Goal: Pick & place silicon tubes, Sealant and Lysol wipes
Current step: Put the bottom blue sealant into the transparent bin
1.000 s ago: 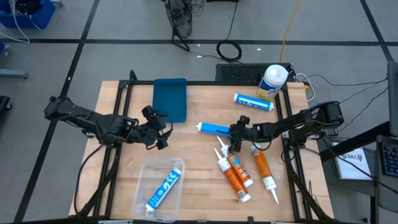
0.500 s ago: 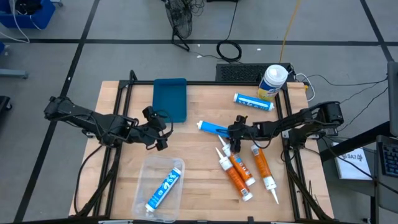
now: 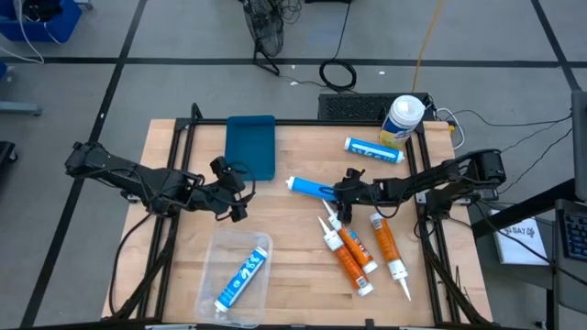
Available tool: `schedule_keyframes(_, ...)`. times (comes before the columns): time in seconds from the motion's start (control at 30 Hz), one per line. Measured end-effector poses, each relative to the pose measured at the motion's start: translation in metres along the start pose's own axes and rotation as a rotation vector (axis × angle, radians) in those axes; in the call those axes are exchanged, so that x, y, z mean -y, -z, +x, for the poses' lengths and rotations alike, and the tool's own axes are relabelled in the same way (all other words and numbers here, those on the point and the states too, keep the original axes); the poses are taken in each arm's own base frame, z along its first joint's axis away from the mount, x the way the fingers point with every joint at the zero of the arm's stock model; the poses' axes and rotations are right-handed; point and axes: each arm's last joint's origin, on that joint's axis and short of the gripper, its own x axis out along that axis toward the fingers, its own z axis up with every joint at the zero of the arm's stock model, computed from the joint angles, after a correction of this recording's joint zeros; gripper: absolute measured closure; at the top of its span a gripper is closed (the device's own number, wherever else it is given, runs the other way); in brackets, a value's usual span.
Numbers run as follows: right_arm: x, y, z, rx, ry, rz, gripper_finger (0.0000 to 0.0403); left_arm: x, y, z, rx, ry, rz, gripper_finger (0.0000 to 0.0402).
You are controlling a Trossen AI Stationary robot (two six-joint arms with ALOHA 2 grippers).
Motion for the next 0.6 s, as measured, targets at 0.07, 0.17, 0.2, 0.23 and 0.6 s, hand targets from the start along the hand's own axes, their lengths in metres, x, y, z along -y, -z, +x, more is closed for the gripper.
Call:
schedule_keyframes(0.07, 0.0, -0.005, 0.0, 0.055, -0.003, -0.012, 0.0193, 0.0, 0.0, 0.0, 0.0, 0.0, -0.003, 0.009)
schedule_keyframes(0.17, -0.001, -0.014, -0.001, 0.141, -0.042, -0.034, 0.0193, 0.0, 0.0, 0.0, 0.0, 0.0, -0.005, 0.0087)
schedule_keyframes(0.2, -0.002, -0.017, -0.002, 0.169, -0.054, -0.042, 0.0193, 0.0, 0.0, 0.0, 0.0, 0.0, -0.007, 0.0087)
schedule_keyframes(0.23, -0.002, -0.019, -0.002, 0.198, -0.071, -0.048, 0.0193, 0.0, 0.0, 0.0, 0.0, 0.0, -0.007, 0.0088)
schedule_keyframes(0.6, -0.003, -0.039, -0.008, 0.416, -0.096, -0.118, 0.0194, 0.0, 0.0, 0.0, 0.001, 0.001, -0.007, 0.009)
